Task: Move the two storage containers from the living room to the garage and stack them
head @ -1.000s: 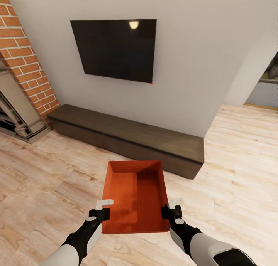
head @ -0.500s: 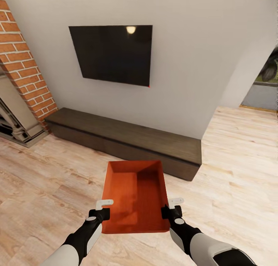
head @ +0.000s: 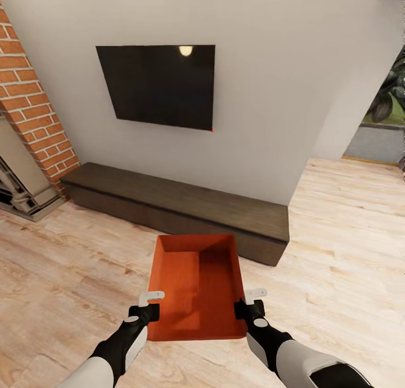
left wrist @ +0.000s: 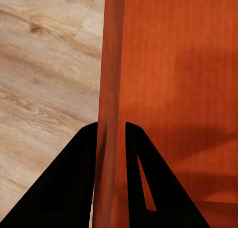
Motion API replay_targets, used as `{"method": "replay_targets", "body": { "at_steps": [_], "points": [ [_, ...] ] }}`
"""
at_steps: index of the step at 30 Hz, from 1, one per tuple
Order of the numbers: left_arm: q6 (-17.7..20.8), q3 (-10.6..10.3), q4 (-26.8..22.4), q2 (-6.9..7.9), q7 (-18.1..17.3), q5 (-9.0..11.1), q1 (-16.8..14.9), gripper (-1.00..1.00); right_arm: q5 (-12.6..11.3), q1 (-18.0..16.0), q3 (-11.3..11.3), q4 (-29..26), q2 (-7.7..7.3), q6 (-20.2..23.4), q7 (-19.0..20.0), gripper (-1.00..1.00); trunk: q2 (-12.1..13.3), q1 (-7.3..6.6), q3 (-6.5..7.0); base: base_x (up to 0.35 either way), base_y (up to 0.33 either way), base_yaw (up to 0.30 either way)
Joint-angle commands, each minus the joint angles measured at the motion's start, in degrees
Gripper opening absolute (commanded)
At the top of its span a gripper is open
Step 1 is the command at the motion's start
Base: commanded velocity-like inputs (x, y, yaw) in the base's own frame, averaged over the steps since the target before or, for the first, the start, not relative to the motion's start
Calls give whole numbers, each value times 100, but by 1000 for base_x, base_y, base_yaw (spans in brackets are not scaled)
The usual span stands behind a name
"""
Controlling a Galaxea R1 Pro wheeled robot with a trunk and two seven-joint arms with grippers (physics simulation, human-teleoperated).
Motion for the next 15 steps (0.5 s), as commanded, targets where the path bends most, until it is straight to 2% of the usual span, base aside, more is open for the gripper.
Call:
{"method": "replay_targets", "body": {
  "at_steps": [1, 15],
  "points": [
    [-38, 18, -37, 24, 197, -60, -5, -100, -120, -3, -122, 31, -21, -32, -313, -100, -6, 2, 2, 0, 0, -78],
    [-38, 18, -43, 43, 197, -57, -6, -100, -120, -7, -122, 33, -21, -33, -313, -100, -6, 2, 126, 0, 0, -88]
  ]
}}
